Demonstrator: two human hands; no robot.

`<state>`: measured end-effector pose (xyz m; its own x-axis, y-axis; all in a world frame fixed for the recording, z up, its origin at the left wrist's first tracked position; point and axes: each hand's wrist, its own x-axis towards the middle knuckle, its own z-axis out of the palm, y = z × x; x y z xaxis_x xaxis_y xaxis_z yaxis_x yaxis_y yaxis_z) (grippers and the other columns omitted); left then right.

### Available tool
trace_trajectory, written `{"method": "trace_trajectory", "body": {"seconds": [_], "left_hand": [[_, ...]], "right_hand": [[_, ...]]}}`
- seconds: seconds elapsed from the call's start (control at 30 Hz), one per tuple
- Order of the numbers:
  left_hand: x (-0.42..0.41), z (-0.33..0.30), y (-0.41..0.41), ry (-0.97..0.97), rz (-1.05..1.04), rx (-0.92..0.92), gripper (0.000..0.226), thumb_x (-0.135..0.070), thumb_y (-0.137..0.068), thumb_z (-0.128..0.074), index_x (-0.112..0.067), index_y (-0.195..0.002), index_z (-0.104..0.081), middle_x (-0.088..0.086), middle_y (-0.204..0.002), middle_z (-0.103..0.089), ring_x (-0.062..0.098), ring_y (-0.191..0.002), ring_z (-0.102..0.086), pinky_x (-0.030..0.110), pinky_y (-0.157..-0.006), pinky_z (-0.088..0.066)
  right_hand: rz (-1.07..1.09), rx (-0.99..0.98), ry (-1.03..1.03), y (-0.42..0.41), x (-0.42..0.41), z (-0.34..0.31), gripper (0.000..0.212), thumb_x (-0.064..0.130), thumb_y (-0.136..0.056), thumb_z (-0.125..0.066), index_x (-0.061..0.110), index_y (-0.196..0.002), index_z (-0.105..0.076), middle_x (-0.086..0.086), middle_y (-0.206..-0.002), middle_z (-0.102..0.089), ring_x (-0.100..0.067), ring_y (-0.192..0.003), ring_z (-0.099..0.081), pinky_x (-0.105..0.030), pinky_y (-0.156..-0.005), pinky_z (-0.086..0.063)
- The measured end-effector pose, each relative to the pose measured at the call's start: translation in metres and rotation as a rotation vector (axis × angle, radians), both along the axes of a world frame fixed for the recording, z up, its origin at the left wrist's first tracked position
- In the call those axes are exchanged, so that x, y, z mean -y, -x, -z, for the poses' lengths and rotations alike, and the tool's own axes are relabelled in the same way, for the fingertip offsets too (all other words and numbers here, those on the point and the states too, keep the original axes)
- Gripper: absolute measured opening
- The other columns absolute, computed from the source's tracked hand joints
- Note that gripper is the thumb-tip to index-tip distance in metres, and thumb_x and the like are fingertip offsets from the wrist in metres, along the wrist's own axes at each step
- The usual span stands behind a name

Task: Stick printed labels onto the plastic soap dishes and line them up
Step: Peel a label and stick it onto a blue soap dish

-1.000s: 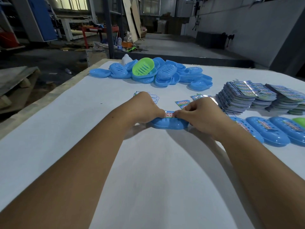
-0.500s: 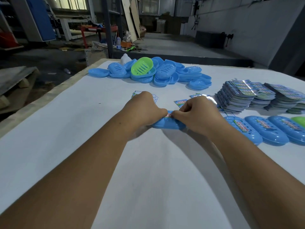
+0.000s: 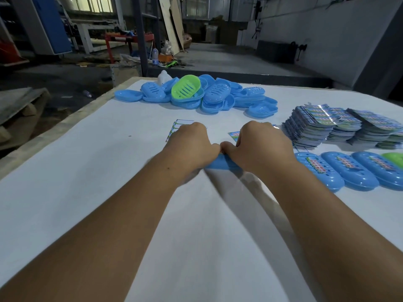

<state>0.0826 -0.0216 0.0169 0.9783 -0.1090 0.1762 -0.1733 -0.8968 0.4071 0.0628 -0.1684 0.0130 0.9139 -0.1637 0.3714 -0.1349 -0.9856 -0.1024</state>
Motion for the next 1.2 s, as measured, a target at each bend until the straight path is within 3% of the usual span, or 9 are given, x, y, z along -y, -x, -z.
{"method": "trace_trajectory", "body": {"seconds": [0.1, 0.23, 0.43, 0.57, 0.67, 0.77, 0.9, 1.07, 1.2], "left_hand": [[-0.002, -0.001, 0.000, 0.016, -0.010, -0.004, 0.038, -0.046, -0.085, -0.065, -0.015, -0.107, -0.058, 0.006, -0.107, -0.064, 0.027, -0.097, -0.057, 0.032, -0.069, -0.039], [-0.006, -0.001, -0.002, 0.059, -0.002, -0.049, 0.042, -0.051, -0.084, -0.068, -0.017, -0.104, -0.054, -0.005, -0.090, -0.055, 0.022, -0.091, -0.054, 0.032, -0.066, -0.036], [-0.016, 0.000, -0.012, 0.331, -0.047, -0.062, 0.022, -0.045, -0.093, -0.057, -0.024, -0.087, -0.054, -0.008, -0.090, -0.058, 0.012, -0.082, -0.056, 0.029, -0.060, -0.038], [-0.025, 0.000, -0.017, 0.163, -0.135, 0.040, 0.020, -0.042, -0.096, -0.048, -0.025, -0.102, -0.057, -0.001, -0.111, -0.063, 0.025, -0.101, -0.059, 0.035, -0.078, -0.046], [-0.028, 0.003, -0.017, 0.109, -0.152, 0.047, 0.016, -0.041, -0.094, -0.051, -0.028, -0.101, -0.058, 0.000, -0.115, -0.065, 0.026, -0.105, -0.059, 0.034, -0.079, -0.044], [-0.028, 0.006, -0.017, 0.093, -0.131, 0.030, 0.018, -0.044, -0.092, -0.055, -0.028, -0.099, -0.058, -0.002, -0.111, -0.065, 0.025, -0.104, -0.059, 0.033, -0.078, -0.044], [-0.026, 0.007, -0.019, 0.080, -0.120, 0.036, 0.021, -0.049, -0.091, -0.058, -0.029, -0.098, -0.058, -0.007, -0.105, -0.058, 0.022, -0.101, -0.057, 0.032, -0.077, -0.042], [-0.026, 0.010, -0.023, 0.086, -0.133, 0.043, 0.021, -0.050, -0.089, -0.060, -0.030, -0.093, -0.059, -0.011, -0.092, -0.052, 0.019, -0.092, -0.053, 0.031, -0.073, -0.039], [-0.027, 0.012, -0.025, 0.080, -0.124, 0.042, 0.021, -0.050, -0.088, -0.061, -0.029, -0.089, -0.059, -0.013, -0.083, -0.047, 0.020, -0.090, -0.053, 0.031, -0.073, -0.039]], "right_hand": [[0.020, -0.028, -0.039, 0.000, 0.005, 0.002, 0.059, 0.073, -0.080, -0.057, 0.015, -0.071, -0.053, -0.001, -0.068, -0.050, -0.027, -0.071, -0.051, -0.027, -0.051, -0.027], [0.010, -0.048, -0.113, 0.002, 0.008, 0.004, 0.055, 0.076, -0.079, -0.056, 0.022, -0.086, -0.062, 0.000, -0.089, -0.065, -0.027, -0.087, -0.059, -0.032, -0.065, -0.041], [-0.186, 0.027, -0.222, 0.007, 0.008, 0.002, 0.037, 0.058, -0.095, -0.052, 0.027, -0.112, -0.063, 0.006, -0.111, -0.065, -0.017, -0.100, -0.056, -0.032, -0.075, -0.038], [-0.523, -0.047, -0.296, 0.016, -0.006, 0.003, 0.048, 0.049, -0.092, -0.061, 0.028, -0.135, -0.058, 0.004, -0.129, -0.064, -0.018, -0.118, -0.058, -0.030, -0.095, -0.043], [-0.586, -0.133, -0.195, 0.019, -0.011, 0.004, 0.051, 0.045, -0.089, -0.062, 0.036, -0.139, -0.054, 0.003, -0.130, -0.062, -0.025, -0.121, -0.055, -0.037, -0.102, -0.044], [-0.453, -0.150, -0.128, 0.017, -0.003, 0.001, 0.045, 0.059, -0.088, -0.056, 0.039, -0.129, -0.060, 0.002, -0.121, -0.059, -0.028, -0.115, -0.054, -0.040, -0.099, -0.046], [-0.248, -0.217, -0.083, 0.018, 0.015, -0.005, 0.051, 0.070, -0.077, -0.059, 0.028, -0.106, -0.065, 0.005, -0.102, -0.057, -0.020, -0.093, -0.055, -0.035, -0.080, -0.051], [-0.087, -0.330, -0.067, 0.023, 0.044, -0.019, 0.054, 0.070, -0.072, -0.064, 0.022, -0.093, -0.068, 0.000, -0.093, -0.065, -0.022, -0.083, -0.061, -0.033, -0.074, -0.055], [-0.009, -0.352, -0.122, 0.027, 0.062, -0.026, 0.044, 0.056, -0.070, -0.071, 0.014, -0.073, -0.062, -0.003, -0.074, -0.062, -0.021, -0.066, -0.057, -0.028, -0.057, -0.046]]}}
